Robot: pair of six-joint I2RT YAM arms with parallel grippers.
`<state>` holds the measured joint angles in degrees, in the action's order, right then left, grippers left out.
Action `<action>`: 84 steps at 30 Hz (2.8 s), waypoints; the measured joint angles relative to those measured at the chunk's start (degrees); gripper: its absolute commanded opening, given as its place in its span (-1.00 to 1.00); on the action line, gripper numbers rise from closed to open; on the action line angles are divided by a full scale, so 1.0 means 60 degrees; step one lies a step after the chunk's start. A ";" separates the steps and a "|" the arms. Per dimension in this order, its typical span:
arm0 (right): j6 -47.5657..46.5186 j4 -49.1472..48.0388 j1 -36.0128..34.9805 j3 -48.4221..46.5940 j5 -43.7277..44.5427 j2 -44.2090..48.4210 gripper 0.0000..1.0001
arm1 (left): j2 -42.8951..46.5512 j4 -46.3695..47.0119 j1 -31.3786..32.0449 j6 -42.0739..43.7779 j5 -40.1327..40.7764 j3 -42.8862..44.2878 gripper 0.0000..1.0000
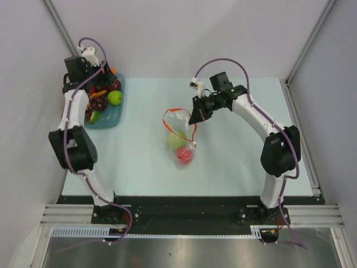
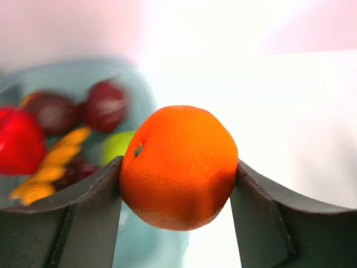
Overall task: Place the food in the zip-top bag and seal the zipper
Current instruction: Pick up the fake fruit from the bin, then place the fake fruit in the zipper food storage bag, then pick up the fake fruit from the bin.
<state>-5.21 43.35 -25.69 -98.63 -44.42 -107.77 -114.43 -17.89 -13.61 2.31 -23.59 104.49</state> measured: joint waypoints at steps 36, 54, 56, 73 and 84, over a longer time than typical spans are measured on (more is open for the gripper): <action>0.1151 -0.0357 -0.0455 0.0124 -0.0514 0.0419 -1.00 | 0.4608 -0.0648 0.3504 -0.0055 -0.2495 -0.3883 0.99; 0.1945 -0.0565 0.0036 -0.0412 -0.1016 -0.0397 -1.00 | -0.2062 -0.0991 0.0798 -0.0922 0.2586 0.1209 0.99; 0.1942 -0.0565 0.0029 -0.0426 -0.1013 -0.0401 -1.00 | -0.2637 -0.1129 0.0739 -0.1060 0.2881 0.1854 0.99; 0.1927 -0.0568 0.0033 -0.0444 -0.1009 -0.0554 -1.00 | -0.3741 -0.1133 0.0226 -0.2109 0.2677 0.2692 0.29; 0.1843 -0.0561 0.0033 -0.0583 -0.1009 -0.0627 -1.00 | -0.3741 -0.0969 0.0033 -0.1282 0.1617 0.2229 0.72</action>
<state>5.85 39.99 -25.50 -102.13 -50.48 -111.53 -136.88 -23.70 -13.41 -5.39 -13.89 117.86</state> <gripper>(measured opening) 0.010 0.829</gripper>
